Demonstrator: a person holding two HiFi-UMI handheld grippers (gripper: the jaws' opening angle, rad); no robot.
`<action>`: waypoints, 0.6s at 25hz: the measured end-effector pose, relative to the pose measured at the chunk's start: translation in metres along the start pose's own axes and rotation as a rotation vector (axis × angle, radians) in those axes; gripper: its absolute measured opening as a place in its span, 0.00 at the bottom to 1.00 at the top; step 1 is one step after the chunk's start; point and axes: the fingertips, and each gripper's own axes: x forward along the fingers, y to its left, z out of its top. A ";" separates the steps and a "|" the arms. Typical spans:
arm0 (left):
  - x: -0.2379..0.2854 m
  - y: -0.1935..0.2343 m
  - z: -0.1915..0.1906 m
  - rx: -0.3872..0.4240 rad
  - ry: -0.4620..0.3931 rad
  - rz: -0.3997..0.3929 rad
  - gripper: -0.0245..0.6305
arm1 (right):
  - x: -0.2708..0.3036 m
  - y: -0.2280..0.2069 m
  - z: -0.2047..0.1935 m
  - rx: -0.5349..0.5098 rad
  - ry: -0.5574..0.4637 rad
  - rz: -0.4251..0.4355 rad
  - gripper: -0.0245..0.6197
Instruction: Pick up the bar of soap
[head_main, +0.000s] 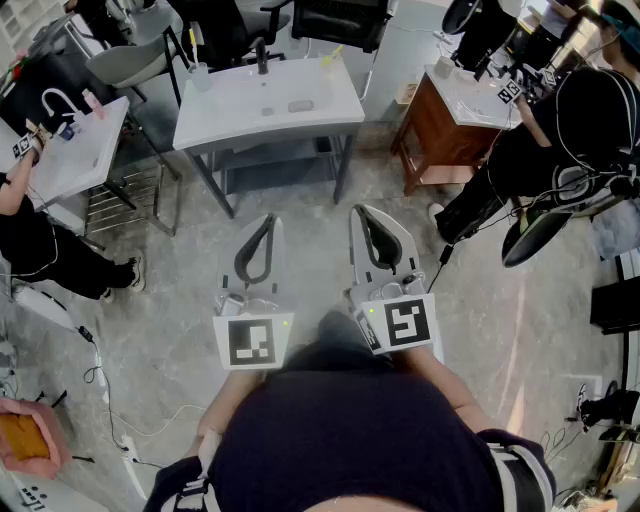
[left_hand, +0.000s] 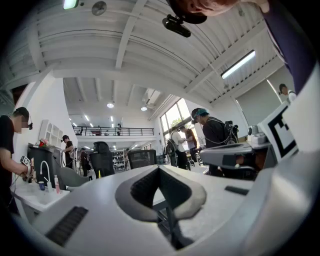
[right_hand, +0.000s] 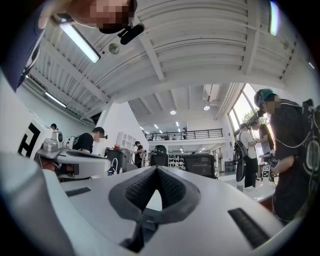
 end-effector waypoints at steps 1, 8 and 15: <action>0.003 0.000 -0.002 -0.004 -0.001 -0.001 0.04 | 0.002 -0.003 -0.002 0.006 -0.004 -0.006 0.06; 0.027 0.013 -0.011 -0.019 0.000 -0.007 0.04 | 0.028 -0.013 -0.011 -0.015 0.004 -0.018 0.06; 0.084 0.031 -0.021 -0.012 -0.002 0.007 0.04 | 0.079 -0.039 -0.032 0.010 0.018 0.027 0.15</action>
